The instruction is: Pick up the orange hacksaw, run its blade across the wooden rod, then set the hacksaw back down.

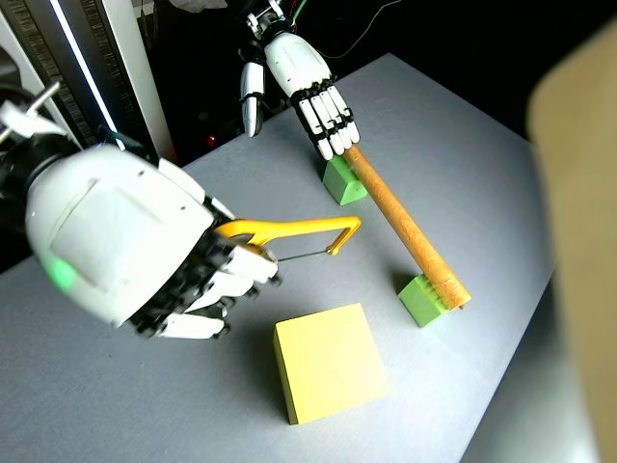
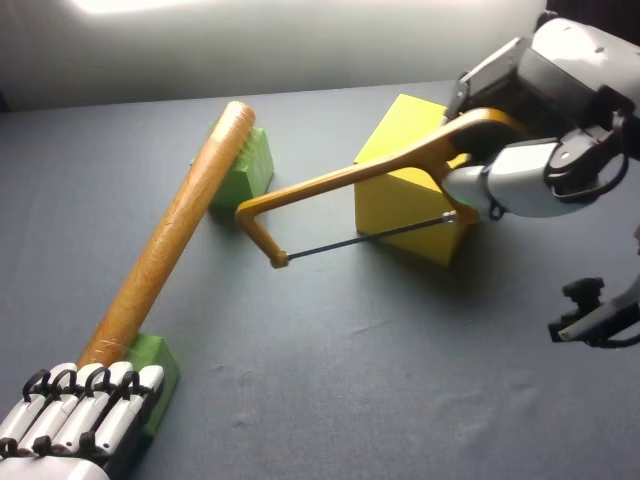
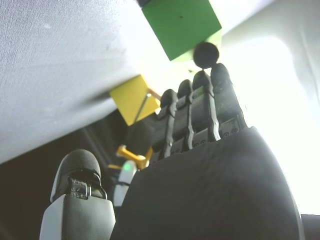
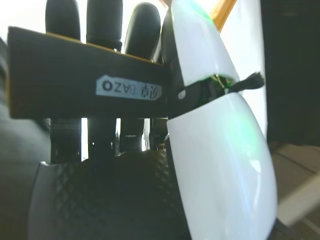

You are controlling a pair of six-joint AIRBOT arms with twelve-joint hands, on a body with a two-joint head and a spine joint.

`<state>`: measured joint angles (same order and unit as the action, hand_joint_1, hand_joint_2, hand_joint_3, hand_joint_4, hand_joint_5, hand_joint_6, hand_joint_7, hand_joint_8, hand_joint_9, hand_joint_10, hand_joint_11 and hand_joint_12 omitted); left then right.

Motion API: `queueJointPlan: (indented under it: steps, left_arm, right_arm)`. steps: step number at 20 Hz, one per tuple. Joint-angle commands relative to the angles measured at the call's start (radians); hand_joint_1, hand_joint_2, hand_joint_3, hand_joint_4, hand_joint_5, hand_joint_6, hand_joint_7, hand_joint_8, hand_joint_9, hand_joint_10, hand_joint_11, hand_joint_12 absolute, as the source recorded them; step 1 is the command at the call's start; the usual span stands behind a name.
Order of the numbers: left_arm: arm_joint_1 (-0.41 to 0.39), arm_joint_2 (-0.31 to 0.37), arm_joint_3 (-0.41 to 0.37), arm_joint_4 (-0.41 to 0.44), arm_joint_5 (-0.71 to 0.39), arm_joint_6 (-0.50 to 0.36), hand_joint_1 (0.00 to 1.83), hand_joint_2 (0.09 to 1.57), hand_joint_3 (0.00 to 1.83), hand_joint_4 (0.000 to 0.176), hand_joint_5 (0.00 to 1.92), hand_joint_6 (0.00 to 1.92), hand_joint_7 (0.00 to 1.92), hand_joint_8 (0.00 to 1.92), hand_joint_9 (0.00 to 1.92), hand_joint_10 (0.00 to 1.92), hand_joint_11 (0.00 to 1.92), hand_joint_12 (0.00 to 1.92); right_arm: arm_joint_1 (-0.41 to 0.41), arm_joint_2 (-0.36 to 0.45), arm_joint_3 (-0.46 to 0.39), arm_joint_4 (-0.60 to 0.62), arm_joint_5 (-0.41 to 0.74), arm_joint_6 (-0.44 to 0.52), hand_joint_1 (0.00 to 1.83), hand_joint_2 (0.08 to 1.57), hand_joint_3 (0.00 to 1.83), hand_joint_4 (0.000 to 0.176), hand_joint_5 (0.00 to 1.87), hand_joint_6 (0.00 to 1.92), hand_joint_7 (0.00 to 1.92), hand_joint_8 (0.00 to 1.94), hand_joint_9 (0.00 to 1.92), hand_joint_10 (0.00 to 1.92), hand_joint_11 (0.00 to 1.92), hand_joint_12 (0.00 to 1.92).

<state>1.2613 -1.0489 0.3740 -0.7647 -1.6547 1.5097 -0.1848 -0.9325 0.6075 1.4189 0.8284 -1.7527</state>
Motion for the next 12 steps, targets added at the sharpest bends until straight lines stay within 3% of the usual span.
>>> queueJointPlan:
  steps: [1,7,12]
  left_arm:
    - [-0.003,0.001,0.006,0.044,-0.070,-0.008,0.00,1.14,0.00,0.000,0.08,0.00,0.06,0.00,0.05,0.00,0.00,0.11]
    - [-0.002,0.004,0.009,0.044,-0.070,-0.013,0.00,1.15,0.00,0.000,0.10,0.00,0.07,0.00,0.05,0.00,0.00,0.13]
    - [-0.004,0.006,0.009,0.044,-0.070,-0.016,0.00,1.15,0.00,0.000,0.08,0.00,0.07,0.00,0.05,0.00,0.00,0.17]
  right_arm:
    - [0.018,0.000,0.004,-0.087,0.042,0.011,1.24,1.10,0.00,0.000,0.93,1.00,1.13,0.84,1.37,0.06,0.91,1.07]
    - [0.042,-0.056,0.051,-0.093,0.053,0.027,1.25,1.09,0.00,0.000,0.94,0.98,1.16,0.79,1.38,0.06,0.92,1.08]
    - [0.108,-0.114,0.076,-0.097,0.069,0.045,1.25,1.07,0.00,0.000,0.98,0.94,1.18,0.73,1.39,0.06,0.95,1.07]
